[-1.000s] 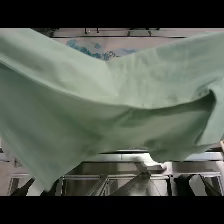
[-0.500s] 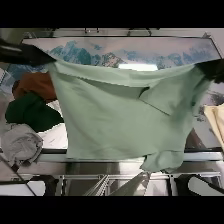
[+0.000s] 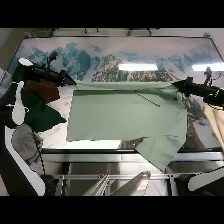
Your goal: Fold the shirts.
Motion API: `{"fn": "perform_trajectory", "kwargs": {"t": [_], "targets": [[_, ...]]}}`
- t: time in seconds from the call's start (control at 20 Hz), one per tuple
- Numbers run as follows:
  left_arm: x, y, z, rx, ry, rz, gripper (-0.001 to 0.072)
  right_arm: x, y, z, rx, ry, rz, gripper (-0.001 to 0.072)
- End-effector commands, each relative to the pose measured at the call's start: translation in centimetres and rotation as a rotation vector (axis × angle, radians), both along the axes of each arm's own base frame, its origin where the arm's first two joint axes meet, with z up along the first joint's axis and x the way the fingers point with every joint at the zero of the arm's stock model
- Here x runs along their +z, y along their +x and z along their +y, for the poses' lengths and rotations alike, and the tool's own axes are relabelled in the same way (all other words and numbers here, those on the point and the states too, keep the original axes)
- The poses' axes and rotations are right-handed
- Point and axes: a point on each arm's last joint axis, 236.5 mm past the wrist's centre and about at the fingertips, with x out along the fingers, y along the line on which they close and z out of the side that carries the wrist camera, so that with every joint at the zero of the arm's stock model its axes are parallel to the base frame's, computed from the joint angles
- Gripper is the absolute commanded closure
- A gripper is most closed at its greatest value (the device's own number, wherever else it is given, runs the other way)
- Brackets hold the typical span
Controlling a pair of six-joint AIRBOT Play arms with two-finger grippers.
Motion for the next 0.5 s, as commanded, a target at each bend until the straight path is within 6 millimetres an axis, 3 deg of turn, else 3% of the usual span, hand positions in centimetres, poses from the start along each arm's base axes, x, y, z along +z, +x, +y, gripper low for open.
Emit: {"fn": "perform_trajectory", "kwargs": {"t": [0.0, 0.1, 0.15, 0.2, 0.25, 0.3, 0.35, 0.45], "targets": [[-3.0, -0.6, 0.3, 0.013, 0.007, 0.073, 0.0686, -3.2, -1.4, -1.7, 0.055, -0.066, 0.088, 0.0686], [-3.9, -1.3, 0.0, -0.006, 0.030, 0.095, 0.0688, -4.1, -2.7, -2.4, 0.085, -0.101, 0.117, 0.0683], [-4.0, -1.8, -0.1, -0.027, 0.039, 0.106, 0.0684, -4.2, -3.1, -2.3, 0.101, -0.099, 0.125, 0.0531], [-3.6, -2.1, -0.1, -0.043, 0.037, 0.110, 0.0620, -3.8, -3.7, -2.1, 0.125, -0.079, 0.125, 0.0371], [-3.0, -2.1, 0.3, -0.028, 0.036, 0.136, 0.0393, -3.3, -4.4, -2.3, 0.133, -0.053, 0.148, 0.0372], [-2.1, -2.0, 1.0, 0.001, 0.038, 0.169, 0.0293, -2.7, -5.5, -3.0, 0.136, -0.039, 0.180, 0.0372], [-1.2, -2.1, 2.0, 0.025, 0.042, 0.204, 0.0235, -1.9, -6.8, -3.6, 0.153, -0.028, 0.202, 0.0372], [0.2, -3.3, 3.9, 0.046, 0.041, 0.251, 0.0235, -0.4, -10.6, -4.6, 0.205, -0.017, 0.278, 0.0442]]}}
